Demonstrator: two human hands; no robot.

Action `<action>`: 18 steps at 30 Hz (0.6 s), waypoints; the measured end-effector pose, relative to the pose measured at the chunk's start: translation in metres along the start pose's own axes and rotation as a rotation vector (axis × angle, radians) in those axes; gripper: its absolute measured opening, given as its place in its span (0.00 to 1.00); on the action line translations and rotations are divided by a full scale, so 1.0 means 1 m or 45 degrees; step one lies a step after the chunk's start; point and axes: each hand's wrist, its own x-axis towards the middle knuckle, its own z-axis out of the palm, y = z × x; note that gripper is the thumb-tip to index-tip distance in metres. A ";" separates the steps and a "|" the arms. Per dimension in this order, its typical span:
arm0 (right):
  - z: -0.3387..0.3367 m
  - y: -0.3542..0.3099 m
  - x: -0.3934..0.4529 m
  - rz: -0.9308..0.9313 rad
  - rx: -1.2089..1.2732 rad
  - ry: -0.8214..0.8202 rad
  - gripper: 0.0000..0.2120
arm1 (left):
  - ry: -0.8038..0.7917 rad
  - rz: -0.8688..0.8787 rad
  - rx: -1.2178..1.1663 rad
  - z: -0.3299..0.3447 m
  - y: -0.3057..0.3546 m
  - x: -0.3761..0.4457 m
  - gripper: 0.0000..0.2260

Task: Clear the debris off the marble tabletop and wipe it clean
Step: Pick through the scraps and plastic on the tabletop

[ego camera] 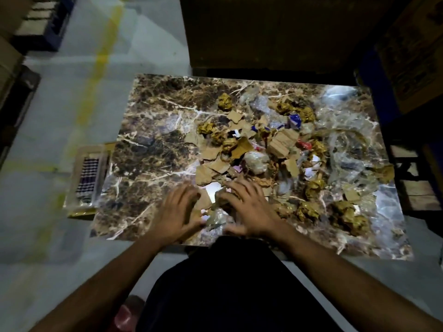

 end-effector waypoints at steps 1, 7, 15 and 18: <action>0.015 -0.002 0.001 -0.020 -0.051 -0.053 0.45 | -0.059 0.002 0.059 0.013 -0.007 -0.015 0.42; 0.046 -0.014 0.030 0.041 -0.150 -0.066 0.46 | -0.096 0.038 0.319 0.041 -0.018 -0.020 0.45; 0.050 -0.029 0.062 0.277 -0.180 -0.013 0.43 | -0.091 0.129 0.444 0.023 -0.034 0.023 0.44; 0.057 -0.033 0.061 0.373 -0.207 0.028 0.42 | -0.106 0.172 0.453 0.019 -0.040 0.032 0.46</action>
